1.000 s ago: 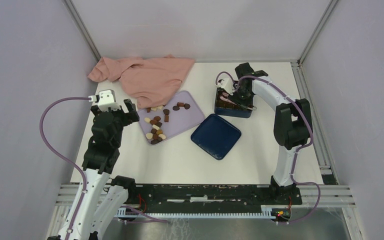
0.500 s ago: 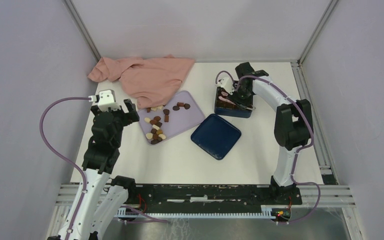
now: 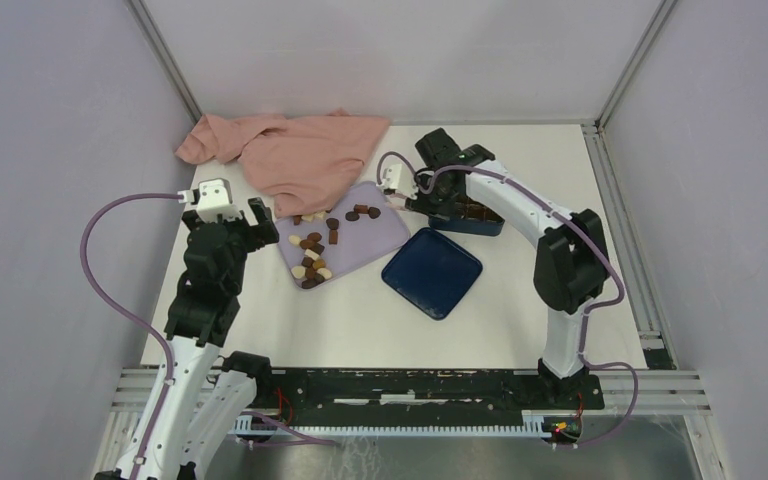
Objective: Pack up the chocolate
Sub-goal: Pick up the fake chocolate from the plate.
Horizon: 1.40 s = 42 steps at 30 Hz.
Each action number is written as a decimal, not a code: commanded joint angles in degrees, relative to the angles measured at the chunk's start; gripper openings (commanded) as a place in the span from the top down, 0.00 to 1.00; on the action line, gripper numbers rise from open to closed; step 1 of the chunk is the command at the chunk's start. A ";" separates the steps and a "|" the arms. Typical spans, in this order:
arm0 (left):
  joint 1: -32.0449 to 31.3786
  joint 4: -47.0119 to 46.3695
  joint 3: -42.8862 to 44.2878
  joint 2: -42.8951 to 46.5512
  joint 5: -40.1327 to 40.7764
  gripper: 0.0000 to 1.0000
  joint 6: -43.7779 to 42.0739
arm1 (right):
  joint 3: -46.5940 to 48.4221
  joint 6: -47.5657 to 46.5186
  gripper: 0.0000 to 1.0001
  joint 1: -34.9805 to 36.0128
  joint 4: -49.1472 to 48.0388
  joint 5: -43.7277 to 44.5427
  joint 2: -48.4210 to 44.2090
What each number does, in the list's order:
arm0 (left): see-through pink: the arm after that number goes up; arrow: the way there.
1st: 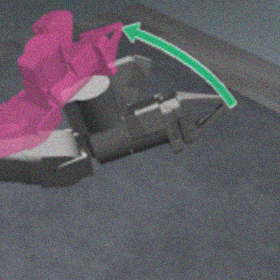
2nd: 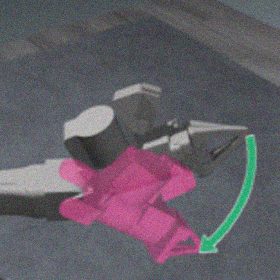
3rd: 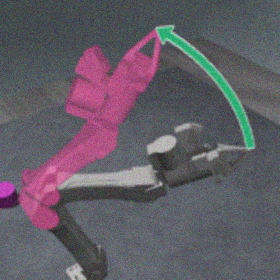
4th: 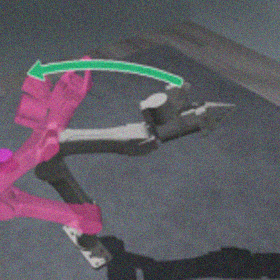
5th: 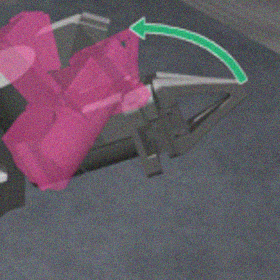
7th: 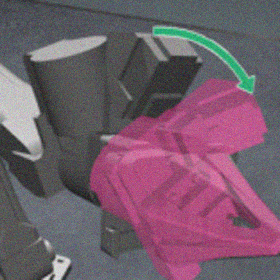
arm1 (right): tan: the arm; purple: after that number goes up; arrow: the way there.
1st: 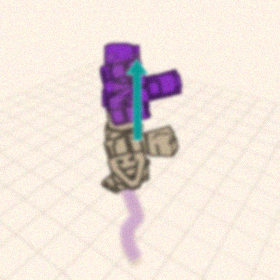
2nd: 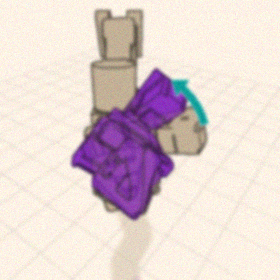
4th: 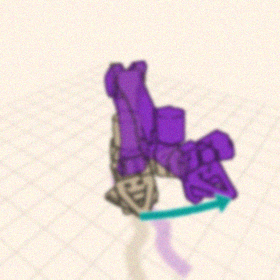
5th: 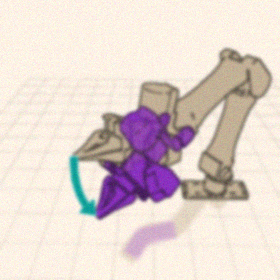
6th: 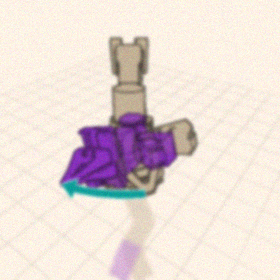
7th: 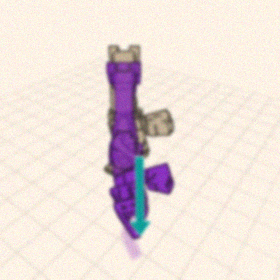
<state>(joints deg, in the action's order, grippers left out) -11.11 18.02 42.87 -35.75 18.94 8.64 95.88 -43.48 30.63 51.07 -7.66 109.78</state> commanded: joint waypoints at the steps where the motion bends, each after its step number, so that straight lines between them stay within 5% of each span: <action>1: 0.08 -2.11 0.39 0.00 -0.35 0.05 -2.81 | 5.49 -0.89 0.63 3.31 1.26 2.94 4.03; 11: -0.01 -2.30 0.39 0.54 -0.74 0.05 -2.68 | 17.33 -0.72 0.63 5.27 5.11 9.05 14.72; 42: 0.04 -2.29 0.19 -1.85 -0.11 0.04 -3.26 | 26.36 -0.20 0.62 5.88 4.13 15.52 21.97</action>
<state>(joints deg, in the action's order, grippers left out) -11.11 17.87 42.78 -38.44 17.93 8.64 119.39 -43.86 36.27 56.10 5.21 131.02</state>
